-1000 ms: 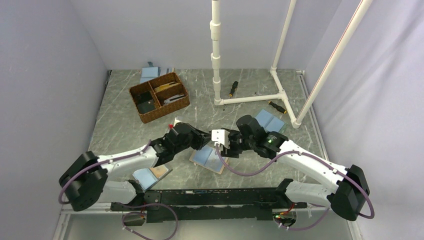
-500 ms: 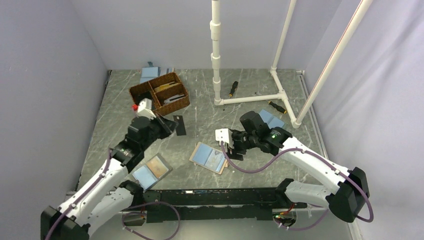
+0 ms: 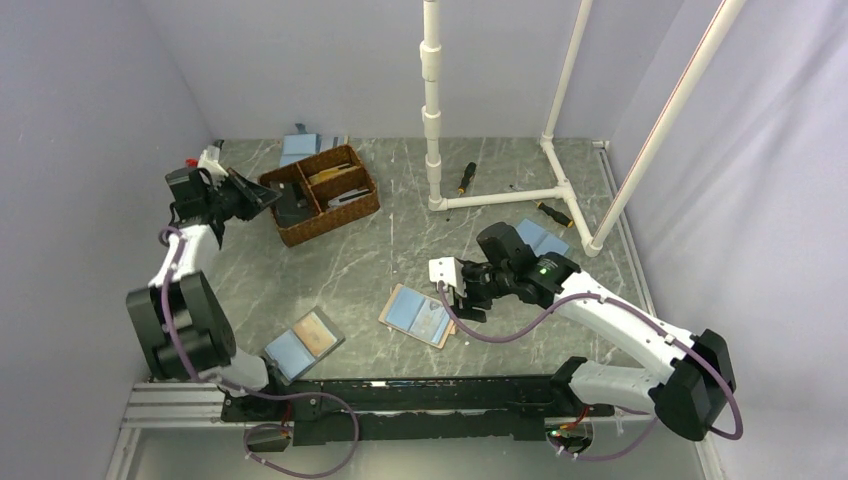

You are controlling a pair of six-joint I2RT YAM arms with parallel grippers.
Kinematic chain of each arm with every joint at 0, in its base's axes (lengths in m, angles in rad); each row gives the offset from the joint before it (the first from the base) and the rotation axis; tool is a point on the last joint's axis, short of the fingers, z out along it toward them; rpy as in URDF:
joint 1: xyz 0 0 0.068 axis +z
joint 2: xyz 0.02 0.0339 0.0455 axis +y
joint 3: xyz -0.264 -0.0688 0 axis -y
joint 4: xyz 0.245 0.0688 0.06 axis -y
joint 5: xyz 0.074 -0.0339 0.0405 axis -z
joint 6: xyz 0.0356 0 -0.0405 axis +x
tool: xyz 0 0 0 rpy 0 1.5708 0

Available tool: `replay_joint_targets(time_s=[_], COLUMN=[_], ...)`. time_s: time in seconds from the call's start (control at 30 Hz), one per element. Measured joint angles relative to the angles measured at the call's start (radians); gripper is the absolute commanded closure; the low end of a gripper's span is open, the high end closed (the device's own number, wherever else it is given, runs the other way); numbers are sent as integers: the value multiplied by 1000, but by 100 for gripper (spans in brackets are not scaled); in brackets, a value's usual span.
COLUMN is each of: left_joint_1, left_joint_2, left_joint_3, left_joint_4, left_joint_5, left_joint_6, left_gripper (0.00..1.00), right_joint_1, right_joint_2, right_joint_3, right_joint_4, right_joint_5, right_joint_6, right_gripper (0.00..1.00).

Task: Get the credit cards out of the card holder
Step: Place the credit card in the storage box.

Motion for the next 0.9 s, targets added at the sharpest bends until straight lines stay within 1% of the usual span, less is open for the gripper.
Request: replay_joint_targets(time_s=[0.07, 0.2, 0.4, 0.47, 0.5, 0.53, 0.57, 0.6, 0.63, 0.67, 0.7, 0.77, 0.9], left_joint_1=[31, 35, 31, 31, 31, 30, 29, 26, 21, 16, 6, -17, -50], left_joint_2=[100, 216, 303, 331, 345, 363, 380, 397, 418, 431, 447, 469, 462], left_joint_3=[45, 126, 190, 195, 197, 201, 206, 216, 237, 254, 287, 353, 449], left_joint_4=[23, 46, 92, 103, 105, 105, 103, 94, 61, 36, -15, -90, -190], left_joint_5=[42, 68, 54, 46, 42, 37, 32, 22, 2, -16, -47, -108, -204], left_joint_6=[-7, -8, -8, -10, -12, -14, -15, -14, -14, 5, 18, 43, 89], left_gripper=[100, 100, 100, 98, 94, 83, 69, 57, 51, 47, 46, 45, 45], right_joint_1=[0, 0, 0, 0, 0, 0, 0, 0, 0, 0, 0, -1, -13], right_joint_2=[7, 9, 13, 15, 17, 19, 23, 26, 29, 32, 35, 42, 49], right_joint_3=[0, 0, 0, 0, 0, 0, 0, 0, 0, 0, 0, 0, 0], right_joint_4=[-2, -3, -3, -4, -4, -4, -4, -4, -4, -4, -5, -5, -7], right_joint_5=[0, 0, 2, 2, 2, 2, 2, 2, 2, 3, 3, 6, 13], right_joint_6=[0, 0, 0, 0, -1, 0, -1, -1, -1, -2, -3, -5, -5], right_gripper=[33, 33, 33, 33, 33, 33, 33, 33, 33, 33, 32, 32, 32])
